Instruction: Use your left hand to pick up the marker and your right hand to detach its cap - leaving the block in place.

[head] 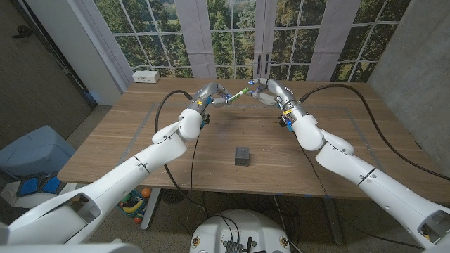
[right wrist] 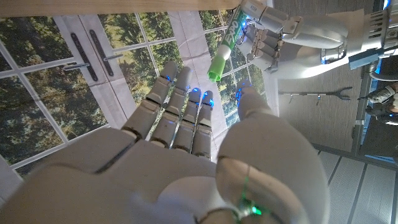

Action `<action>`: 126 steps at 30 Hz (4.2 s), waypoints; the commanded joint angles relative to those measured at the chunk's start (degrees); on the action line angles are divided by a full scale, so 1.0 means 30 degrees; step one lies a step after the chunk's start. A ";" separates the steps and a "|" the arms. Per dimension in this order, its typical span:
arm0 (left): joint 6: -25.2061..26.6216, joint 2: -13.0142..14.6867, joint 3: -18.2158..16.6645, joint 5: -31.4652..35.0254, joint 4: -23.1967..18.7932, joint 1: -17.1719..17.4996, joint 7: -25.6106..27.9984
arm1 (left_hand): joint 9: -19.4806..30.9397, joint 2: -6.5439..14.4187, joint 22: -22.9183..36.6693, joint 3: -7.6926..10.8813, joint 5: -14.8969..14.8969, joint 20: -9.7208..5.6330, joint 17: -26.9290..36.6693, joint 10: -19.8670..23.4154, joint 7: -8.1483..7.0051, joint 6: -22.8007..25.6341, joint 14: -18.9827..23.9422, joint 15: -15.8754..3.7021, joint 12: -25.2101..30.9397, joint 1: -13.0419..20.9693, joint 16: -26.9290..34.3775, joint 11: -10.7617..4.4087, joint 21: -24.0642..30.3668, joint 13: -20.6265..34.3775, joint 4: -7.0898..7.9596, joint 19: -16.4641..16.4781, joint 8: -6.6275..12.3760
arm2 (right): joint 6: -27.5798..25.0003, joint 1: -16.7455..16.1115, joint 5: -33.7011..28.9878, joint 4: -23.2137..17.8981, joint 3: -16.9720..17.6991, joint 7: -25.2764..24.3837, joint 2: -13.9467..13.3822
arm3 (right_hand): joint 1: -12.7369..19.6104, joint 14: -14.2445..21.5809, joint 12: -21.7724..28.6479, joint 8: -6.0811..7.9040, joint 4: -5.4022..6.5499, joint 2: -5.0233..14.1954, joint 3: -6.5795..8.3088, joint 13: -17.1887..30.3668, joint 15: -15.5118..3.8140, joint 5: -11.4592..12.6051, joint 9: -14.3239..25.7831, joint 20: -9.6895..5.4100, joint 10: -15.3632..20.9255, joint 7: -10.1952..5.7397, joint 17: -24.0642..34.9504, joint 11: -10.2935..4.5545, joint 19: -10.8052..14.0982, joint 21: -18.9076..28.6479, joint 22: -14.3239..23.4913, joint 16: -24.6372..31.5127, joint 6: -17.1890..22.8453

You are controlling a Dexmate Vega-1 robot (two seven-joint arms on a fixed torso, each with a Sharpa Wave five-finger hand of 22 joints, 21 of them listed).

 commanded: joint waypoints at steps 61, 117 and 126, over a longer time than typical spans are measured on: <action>-0.0156 0.0452 -0.0076 -0.0810 -0.0834 0.0234 -0.0509 | 0.0261 0.1531 0.0047 -0.0353 0.0387 -0.0017 0.0131 0.2876 0.0161 0.0081 0.0151 -0.2857 -0.0130 0.1444 -0.0150 -0.2512 0.0169 0.0238 0.0057 -0.0173 -0.0028 | 0.2324 0.0833 -0.1149 0.2705 -0.0626 -0.2783 0.1629 | 0.8232 0.8733 0.3266 0.2301 0.0045 0.1038 0.0922 0.3609 -0.3456 0.0220 0.0941 -0.3546 0.6831 0.0956 0.2374 -0.0243 0.3453 0.9073 0.3085 0.0738 0.7263; -0.0058 0.0538 0.0042 -0.0716 -0.0677 -0.0021 -0.0704 | 0.0298 0.1578 0.0043 -0.0542 0.0505 -0.0012 0.0194 0.2869 0.0145 0.0104 0.0166 -0.2861 -0.0260 0.1512 -0.0225 -0.2507 0.0238 0.0307 0.0080 -0.0209 -0.0181 | 0.1607 0.1364 -0.0263 0.1832 -0.0411 0.0843 0.0231 | 0.4931 0.6903 -0.0413 -0.0425 0.0426 -0.0232 0.0506 0.3597 -0.3153 0.1243 0.0335 -0.2904 0.3725 0.0178 0.2241 0.0367 0.0979 1.3709 0.1712 -0.3086 0.2483; -0.0255 0.0458 0.0268 -0.0653 -0.0360 -0.0375 -0.1079 | 0.0312 0.1597 0.0042 -0.0571 0.0519 -0.0025 0.0203 0.2878 0.0134 0.0120 0.0163 -0.2860 -0.0274 0.1517 -0.0241 -0.2502 0.0240 0.0324 0.0086 -0.0240 -0.0198 | 0.2090 0.1654 -0.0210 0.2283 -0.0528 0.0799 0.0385 | 0.5282 0.7132 -0.0295 -0.0271 0.0223 -0.0025 0.0653 0.3718 -0.3261 0.1091 0.0312 -0.3177 0.4139 0.0237 0.2453 0.0219 0.1026 1.3993 0.1512 -0.2932 0.3076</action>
